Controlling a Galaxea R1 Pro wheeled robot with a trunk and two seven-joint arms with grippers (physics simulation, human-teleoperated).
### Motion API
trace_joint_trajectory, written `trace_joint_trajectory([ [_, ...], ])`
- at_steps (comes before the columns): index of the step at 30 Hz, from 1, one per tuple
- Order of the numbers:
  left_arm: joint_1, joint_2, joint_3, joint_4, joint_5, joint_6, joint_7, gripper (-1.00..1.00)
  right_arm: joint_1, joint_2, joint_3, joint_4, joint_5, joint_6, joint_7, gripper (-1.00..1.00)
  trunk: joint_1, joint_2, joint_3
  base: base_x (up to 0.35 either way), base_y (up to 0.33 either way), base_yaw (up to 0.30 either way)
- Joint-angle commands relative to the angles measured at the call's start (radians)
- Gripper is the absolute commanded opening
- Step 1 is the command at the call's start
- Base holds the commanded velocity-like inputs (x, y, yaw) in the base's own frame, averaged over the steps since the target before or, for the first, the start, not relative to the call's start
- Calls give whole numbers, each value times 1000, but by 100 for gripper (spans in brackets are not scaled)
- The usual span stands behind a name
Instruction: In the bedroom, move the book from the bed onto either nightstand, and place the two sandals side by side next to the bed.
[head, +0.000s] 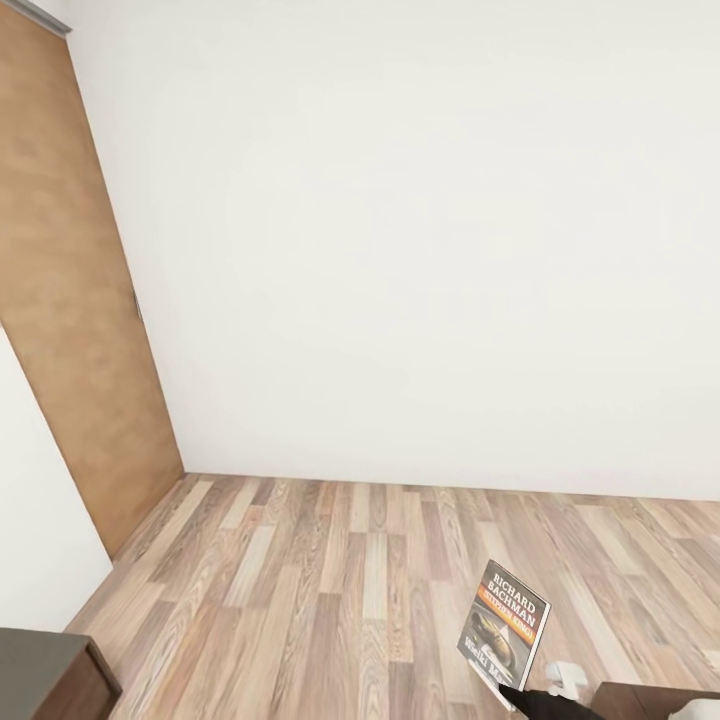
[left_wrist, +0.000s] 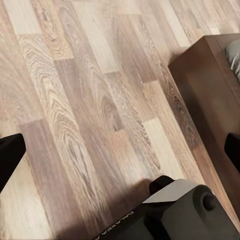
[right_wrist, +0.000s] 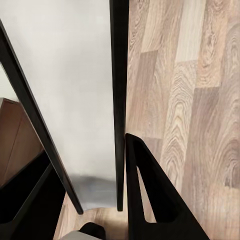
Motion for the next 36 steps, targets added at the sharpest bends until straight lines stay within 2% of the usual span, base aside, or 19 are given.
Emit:
trace_joint_trajectory([
  [1,-1,0,8,0,-11,-5,-3,100,-1,-1,6,-1,-13,7,1,-100,1,-1,-2,321,0,0],
  [24,0,0,8,0,-11,-5,-3,100,-1,-1,6,-1,-13,7,4,-100,1,-1,-2,321,0,-2],
  [36,0,0,8,0,-11,-5,-3,100,-1,-1,6,-1,-13,7,5,-100,1,-1,-2,321,0,-206],
])
